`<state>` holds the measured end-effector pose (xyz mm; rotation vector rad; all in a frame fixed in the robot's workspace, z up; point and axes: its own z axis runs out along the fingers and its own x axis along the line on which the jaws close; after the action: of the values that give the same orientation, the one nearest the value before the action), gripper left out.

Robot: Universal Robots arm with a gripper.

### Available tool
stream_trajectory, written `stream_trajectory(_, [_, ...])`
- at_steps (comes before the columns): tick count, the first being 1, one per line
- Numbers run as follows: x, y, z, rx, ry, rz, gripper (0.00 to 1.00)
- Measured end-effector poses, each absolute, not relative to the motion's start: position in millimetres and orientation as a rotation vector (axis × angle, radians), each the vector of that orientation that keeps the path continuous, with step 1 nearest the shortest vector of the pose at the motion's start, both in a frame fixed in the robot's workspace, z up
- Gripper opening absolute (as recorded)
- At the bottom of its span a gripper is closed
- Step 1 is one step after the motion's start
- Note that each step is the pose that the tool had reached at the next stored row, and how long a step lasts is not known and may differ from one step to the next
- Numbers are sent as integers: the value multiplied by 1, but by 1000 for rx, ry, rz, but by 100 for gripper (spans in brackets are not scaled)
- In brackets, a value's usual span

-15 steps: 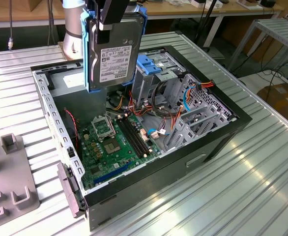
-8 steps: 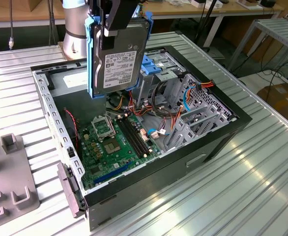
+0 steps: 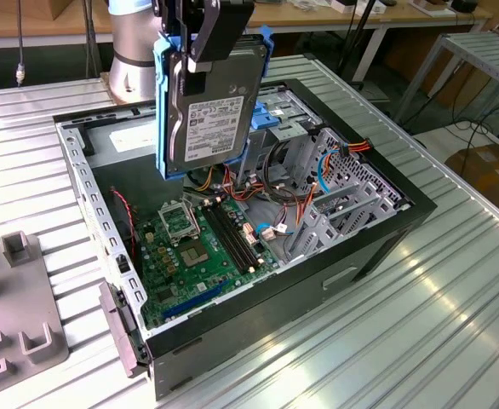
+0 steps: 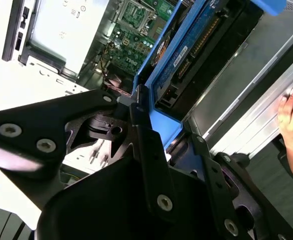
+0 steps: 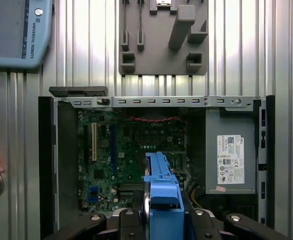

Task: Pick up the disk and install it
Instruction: 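Insert the disk into the insertion slot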

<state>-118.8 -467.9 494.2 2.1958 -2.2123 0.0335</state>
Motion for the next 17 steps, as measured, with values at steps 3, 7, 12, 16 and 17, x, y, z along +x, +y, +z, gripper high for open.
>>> stream_trajectory(3, [-119,-473,494,2196,-2212,34,36])
stream_trajectory(7, [-119,-479,494,2196,-2212,34,36])
stream_trajectory(12, [-119,-488,494,2196,-2212,34,36])
stream_trajectory(16, [-119,-496,494,2196,-2212,34,36])
stream_trajectory(17, [-119,-498,494,2196,-2212,33,36])
